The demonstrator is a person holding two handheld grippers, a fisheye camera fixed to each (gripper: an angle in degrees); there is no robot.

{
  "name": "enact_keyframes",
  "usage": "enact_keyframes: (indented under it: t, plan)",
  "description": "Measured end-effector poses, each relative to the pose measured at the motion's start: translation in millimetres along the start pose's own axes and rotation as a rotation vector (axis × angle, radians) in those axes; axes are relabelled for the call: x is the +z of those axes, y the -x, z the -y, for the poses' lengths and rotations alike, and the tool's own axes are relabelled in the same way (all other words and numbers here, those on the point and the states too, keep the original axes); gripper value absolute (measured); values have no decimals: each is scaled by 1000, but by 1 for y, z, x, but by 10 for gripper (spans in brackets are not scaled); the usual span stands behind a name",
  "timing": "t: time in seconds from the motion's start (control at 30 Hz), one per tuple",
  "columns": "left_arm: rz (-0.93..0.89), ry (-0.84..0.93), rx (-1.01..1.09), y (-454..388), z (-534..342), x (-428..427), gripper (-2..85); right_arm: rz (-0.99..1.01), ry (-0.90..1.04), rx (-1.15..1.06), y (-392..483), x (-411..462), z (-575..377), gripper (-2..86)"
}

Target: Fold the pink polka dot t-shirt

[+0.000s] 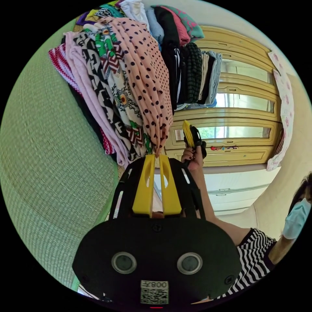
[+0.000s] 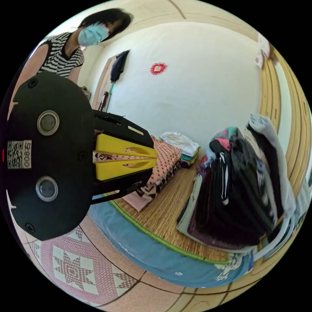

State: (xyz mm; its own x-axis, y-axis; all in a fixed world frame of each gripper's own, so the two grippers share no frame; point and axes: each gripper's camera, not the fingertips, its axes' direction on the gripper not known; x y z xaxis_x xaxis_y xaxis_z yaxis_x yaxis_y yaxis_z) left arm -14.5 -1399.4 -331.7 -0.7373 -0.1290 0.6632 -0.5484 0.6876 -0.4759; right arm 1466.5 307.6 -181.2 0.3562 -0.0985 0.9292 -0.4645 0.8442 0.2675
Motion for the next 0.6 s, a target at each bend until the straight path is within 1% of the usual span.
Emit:
enact_keyframes:
  t: [0.1,0.17,0.23,0.27,0.33,0.37,0.5,0.6]
  plan:
    - [14,9,-2,3,-15,-7,13,-26,60,-153,51,35,-41,1]
    - [43,23,-2,4,-26,-13,8,-89,157,-260,85,79,-74,0]
    - [63,27,3,5,-36,-19,5,-138,217,-315,99,113,-99,1]
    - [83,29,7,4,-44,-24,4,-186,277,-338,102,136,-114,1]
    - [110,39,16,4,-57,-33,3,-274,334,-346,100,164,-134,0]
    - [136,44,29,3,-67,-41,3,-317,341,-353,99,174,-146,0]
    - [221,46,59,2,-104,-71,2,-313,277,-356,103,177,-174,0]
    - [357,31,116,-5,-145,-102,2,-328,215,-402,118,176,-197,1]
